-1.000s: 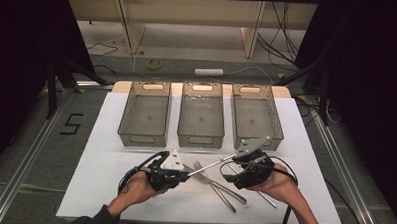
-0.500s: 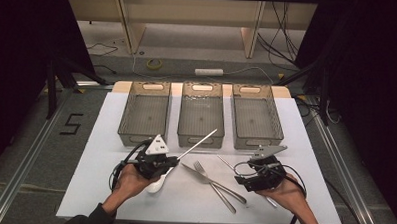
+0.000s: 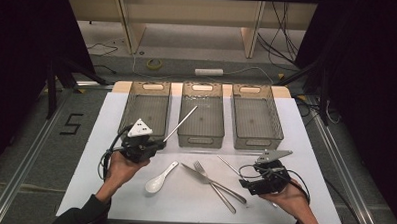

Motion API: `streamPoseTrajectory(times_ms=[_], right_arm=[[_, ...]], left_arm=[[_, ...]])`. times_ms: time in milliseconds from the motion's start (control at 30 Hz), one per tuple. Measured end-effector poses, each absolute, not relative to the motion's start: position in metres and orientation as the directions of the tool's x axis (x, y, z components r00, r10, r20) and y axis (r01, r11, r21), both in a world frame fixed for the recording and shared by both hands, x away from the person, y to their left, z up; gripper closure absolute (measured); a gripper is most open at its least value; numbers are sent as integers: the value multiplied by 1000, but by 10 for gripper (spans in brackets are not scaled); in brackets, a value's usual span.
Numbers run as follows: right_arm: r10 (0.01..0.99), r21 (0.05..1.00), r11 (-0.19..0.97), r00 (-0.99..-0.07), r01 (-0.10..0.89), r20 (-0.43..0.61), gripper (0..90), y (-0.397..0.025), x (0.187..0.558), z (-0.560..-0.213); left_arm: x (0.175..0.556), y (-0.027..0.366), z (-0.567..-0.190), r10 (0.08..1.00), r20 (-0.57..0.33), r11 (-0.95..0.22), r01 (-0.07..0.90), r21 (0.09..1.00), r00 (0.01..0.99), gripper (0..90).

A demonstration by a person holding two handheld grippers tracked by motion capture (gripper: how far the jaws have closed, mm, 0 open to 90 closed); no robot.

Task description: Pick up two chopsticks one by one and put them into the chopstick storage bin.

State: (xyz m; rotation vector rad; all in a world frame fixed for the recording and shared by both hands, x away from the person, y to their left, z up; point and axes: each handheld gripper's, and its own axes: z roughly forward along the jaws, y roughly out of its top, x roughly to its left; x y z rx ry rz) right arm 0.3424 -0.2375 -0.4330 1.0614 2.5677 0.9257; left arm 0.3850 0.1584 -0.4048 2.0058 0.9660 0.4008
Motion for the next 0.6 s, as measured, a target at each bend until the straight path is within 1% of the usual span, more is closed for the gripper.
streamPoseTrajectory(times_ms=[400,600], right_arm=[[699,635,532,-714,561,46,256,-237,339,-437],[700,634,531,-713,563,47,258,-238,338,-437]], left_arm=[[421,184,-396,834,-102,-242,526,815,542,858],[440,191,-391,858,-115,-208,543,813,501,858]])
